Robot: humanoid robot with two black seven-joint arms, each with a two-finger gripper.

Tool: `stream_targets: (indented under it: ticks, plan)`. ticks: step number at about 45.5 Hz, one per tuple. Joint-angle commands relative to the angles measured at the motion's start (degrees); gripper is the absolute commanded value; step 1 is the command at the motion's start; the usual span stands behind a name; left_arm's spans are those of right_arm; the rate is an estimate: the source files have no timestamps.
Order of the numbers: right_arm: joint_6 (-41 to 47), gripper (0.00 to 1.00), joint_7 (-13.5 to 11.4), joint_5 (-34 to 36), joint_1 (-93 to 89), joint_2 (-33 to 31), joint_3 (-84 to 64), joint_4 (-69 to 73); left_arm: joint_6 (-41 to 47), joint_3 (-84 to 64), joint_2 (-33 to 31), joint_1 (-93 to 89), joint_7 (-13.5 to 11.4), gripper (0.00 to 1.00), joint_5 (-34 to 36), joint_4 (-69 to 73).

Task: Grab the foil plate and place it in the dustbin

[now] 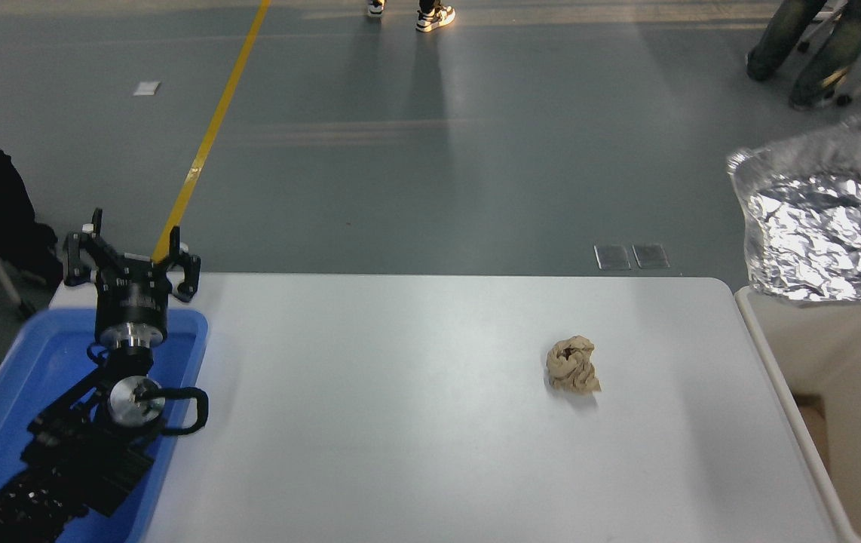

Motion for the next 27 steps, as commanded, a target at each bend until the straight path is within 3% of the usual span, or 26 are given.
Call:
stream_targets:
  ticks: [1,10,17,23,27]
  plan:
    - [-17.0,0.00,1.6,-0.8,-25.1,-3.6,6.5,-13.8,0.0,0.0,0.0,0.0,0.0,0.99,0.0,0.0]
    - [-22.1,0.00,2.0,6.7,-45.2,3.3,14.6,-22.5,0.0,-0.1,0.0,0.0,0.0,0.99,0.0,0.0]
    - [-26.4,0.00,1.9,13.5,-59.8,13.6,16.0,-36.2,0.0,0.0,0.0,0.0,0.0,0.99,0.0,0.0]
    - [-26.8,0.00,1.9,22.1,-67.1,20.2,15.7,-43.0,0.0,0.0,0.0,0.0,0.0,0.99,0.0,0.0]
    - [-27.1,0.00,1.7,23.5,-68.1,22.0,15.6,-43.8,0.0,0.0,0.0,0.0,0.0,0.99,0.0,0.0]
